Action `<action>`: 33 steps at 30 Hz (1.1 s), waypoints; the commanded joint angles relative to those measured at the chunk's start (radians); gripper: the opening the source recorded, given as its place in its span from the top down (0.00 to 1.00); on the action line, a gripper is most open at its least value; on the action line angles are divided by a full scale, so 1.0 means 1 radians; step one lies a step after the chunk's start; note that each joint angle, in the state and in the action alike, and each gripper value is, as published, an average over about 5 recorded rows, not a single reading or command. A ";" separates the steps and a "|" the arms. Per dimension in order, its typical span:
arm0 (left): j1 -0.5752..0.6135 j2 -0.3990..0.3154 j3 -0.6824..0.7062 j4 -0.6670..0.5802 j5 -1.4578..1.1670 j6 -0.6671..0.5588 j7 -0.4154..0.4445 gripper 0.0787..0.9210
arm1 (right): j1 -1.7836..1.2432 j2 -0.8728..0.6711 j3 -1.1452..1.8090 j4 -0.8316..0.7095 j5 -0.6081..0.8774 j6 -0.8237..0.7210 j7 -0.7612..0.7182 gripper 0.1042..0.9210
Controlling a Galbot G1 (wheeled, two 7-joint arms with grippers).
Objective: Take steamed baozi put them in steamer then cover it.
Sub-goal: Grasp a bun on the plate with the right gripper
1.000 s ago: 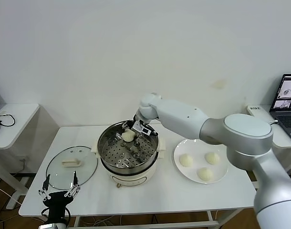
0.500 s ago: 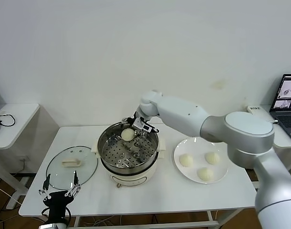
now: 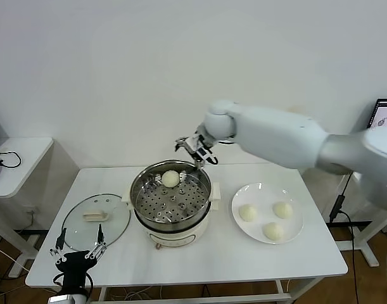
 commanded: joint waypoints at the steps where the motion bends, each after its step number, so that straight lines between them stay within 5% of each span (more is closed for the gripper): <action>1: 0.001 0.010 0.000 -0.008 -0.004 0.022 0.000 0.12 | 0.019 -0.290 0.007 0.264 0.107 -0.250 -0.016 0.12; 14: 0.005 0.023 0.010 0.016 0.008 0.024 0.001 0.12 | -0.242 -0.577 0.118 0.334 -0.074 -0.190 -0.086 0.12; 33: 0.002 0.018 -0.009 0.025 0.018 0.037 0.005 0.12 | -0.516 -0.209 0.322 -0.124 -0.276 -0.071 -0.158 0.12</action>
